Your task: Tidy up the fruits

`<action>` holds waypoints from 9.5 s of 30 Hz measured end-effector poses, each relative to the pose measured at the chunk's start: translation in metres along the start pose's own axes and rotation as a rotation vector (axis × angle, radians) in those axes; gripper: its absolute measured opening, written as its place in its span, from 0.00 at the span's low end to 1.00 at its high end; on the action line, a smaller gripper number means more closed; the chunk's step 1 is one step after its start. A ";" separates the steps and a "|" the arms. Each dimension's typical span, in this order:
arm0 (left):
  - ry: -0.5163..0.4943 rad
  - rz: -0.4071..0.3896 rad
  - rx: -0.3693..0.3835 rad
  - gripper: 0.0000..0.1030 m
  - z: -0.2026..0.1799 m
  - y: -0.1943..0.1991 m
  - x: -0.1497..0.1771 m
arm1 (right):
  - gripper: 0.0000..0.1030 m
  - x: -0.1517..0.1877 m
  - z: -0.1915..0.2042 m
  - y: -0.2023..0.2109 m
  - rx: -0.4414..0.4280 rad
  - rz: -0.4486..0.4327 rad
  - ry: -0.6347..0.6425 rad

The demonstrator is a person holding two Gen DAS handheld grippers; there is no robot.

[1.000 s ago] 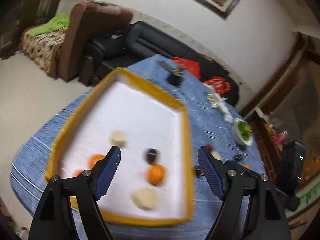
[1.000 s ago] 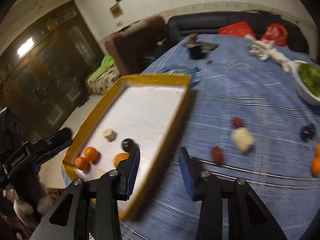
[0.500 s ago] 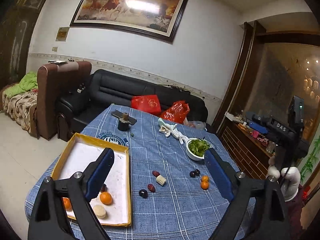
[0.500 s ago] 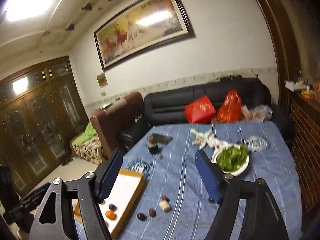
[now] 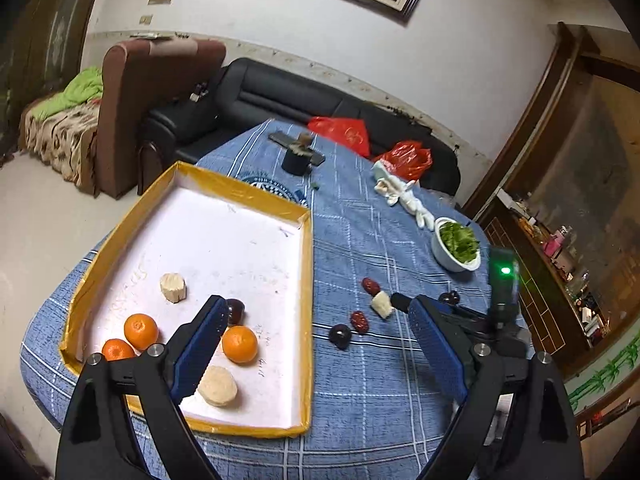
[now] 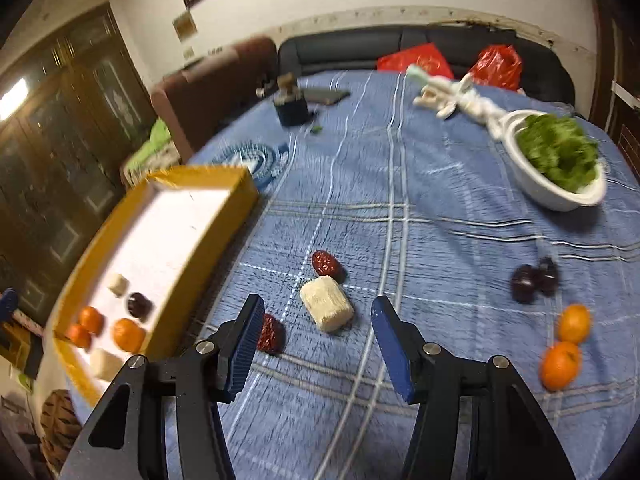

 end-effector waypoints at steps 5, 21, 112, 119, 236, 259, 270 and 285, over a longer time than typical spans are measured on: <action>-0.018 0.047 -0.007 0.89 0.000 -0.027 0.004 | 0.59 0.001 0.002 -0.043 0.041 0.072 0.029; -0.261 0.231 -0.036 0.88 -0.061 -0.116 0.049 | 0.40 0.023 -0.042 0.001 -0.024 -0.030 -0.103; 0.146 0.031 -0.101 0.70 0.089 -0.028 0.014 | 0.58 0.017 0.055 0.011 -0.130 -0.047 -0.029; 0.104 0.060 -0.084 0.70 0.071 -0.037 0.019 | 0.58 0.029 0.043 -0.017 -0.087 0.029 0.002; 0.208 -0.012 -0.133 0.76 0.118 -0.035 0.023 | 0.26 0.040 0.168 -0.036 -0.222 0.046 0.229; 0.183 0.014 -0.101 0.82 0.084 -0.021 0.023 | 0.59 0.049 0.145 -0.001 -0.218 -0.027 0.188; 0.006 0.081 -0.050 0.82 0.021 -0.043 0.036 | 0.59 0.036 0.000 0.030 0.000 -0.089 -0.043; -0.114 0.159 -0.022 0.82 -0.028 -0.064 0.056 | 0.58 -0.014 -0.181 0.028 0.202 -0.127 -0.329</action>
Point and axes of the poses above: each gripper's, at about its wrist camera, not at the fingertips, and y roughly against the way its jaws point, z to its left, x to its underside, the point moved 5 cm from there along -y, roughly the way its jaws point, and after that the axes turned 1 degree about -x, right-handed, at the moved point
